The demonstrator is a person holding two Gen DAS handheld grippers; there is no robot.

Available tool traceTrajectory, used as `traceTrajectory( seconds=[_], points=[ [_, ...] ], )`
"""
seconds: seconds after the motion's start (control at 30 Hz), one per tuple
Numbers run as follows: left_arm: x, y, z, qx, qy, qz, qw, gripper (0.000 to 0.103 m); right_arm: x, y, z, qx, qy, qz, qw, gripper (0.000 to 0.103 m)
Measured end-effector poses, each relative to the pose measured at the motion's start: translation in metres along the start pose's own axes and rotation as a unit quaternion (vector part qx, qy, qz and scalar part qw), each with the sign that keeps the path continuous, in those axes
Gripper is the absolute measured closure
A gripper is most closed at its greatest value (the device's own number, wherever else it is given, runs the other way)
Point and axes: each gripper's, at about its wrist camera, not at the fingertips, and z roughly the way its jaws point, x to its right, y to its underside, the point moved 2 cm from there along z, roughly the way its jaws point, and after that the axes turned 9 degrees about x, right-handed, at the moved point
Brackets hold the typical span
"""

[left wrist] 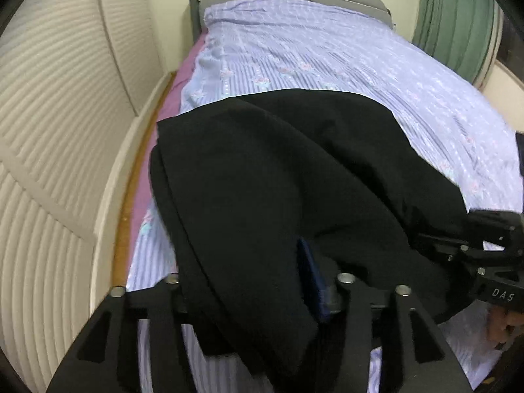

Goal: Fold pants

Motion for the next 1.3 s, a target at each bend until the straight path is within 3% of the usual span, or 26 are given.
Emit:
traceTrajectory(
  seconds=[0.03,0.07,0.17,0.23,0.3,0.5,0.8,0.93,1.07,1.3],
  points=[
    [0.001,0.002,-0.005,0.006,-0.013,-0.002,0.9999,0.028,-0.002,0.0,-0.002,0.001,0.011,-0.006,1.0,0.07],
    [0.001,0.008,-0.01,0.013,-0.025,0.0,0.9996,0.021,-0.003,0.0,-0.006,0.003,0.025,-0.011,1.0,0.058],
    [0.004,0.021,-0.026,0.03,-0.056,0.003,0.9979,0.02,0.0,0.002,-0.013,0.012,0.049,-0.012,0.999,0.034],
    [0.006,0.027,-0.04,0.047,-0.073,-0.014,0.9961,0.02,0.0,0.008,-0.021,0.017,0.059,-0.015,0.998,0.031],
    [0.009,0.036,-0.058,0.066,-0.092,-0.037,0.9928,0.015,-0.006,0.01,-0.03,0.019,0.064,-0.026,0.997,0.03],
    [0.042,0.054,-0.116,0.107,-0.147,-0.069,0.9808,0.014,-0.013,0.023,-0.08,0.049,0.086,-0.066,0.993,0.025],
    [0.149,0.06,-0.22,0.148,-0.213,-0.086,0.962,0.014,0.007,0.033,-0.201,0.106,0.098,-0.068,0.987,0.025],
    [0.21,0.064,-0.266,0.169,-0.214,-0.103,0.9565,0.007,0.027,0.037,-0.272,0.132,0.101,-0.065,0.984,0.025],
    [0.275,0.065,-0.305,0.186,-0.199,-0.103,0.9566,0.006,0.059,0.044,-0.354,0.163,0.11,-0.067,0.978,0.019],
    [0.387,0.051,-0.344,0.222,-0.171,-0.091,0.9554,0.003,0.127,0.058,-0.479,0.21,0.145,-0.046,0.966,0.014]
  ],
)
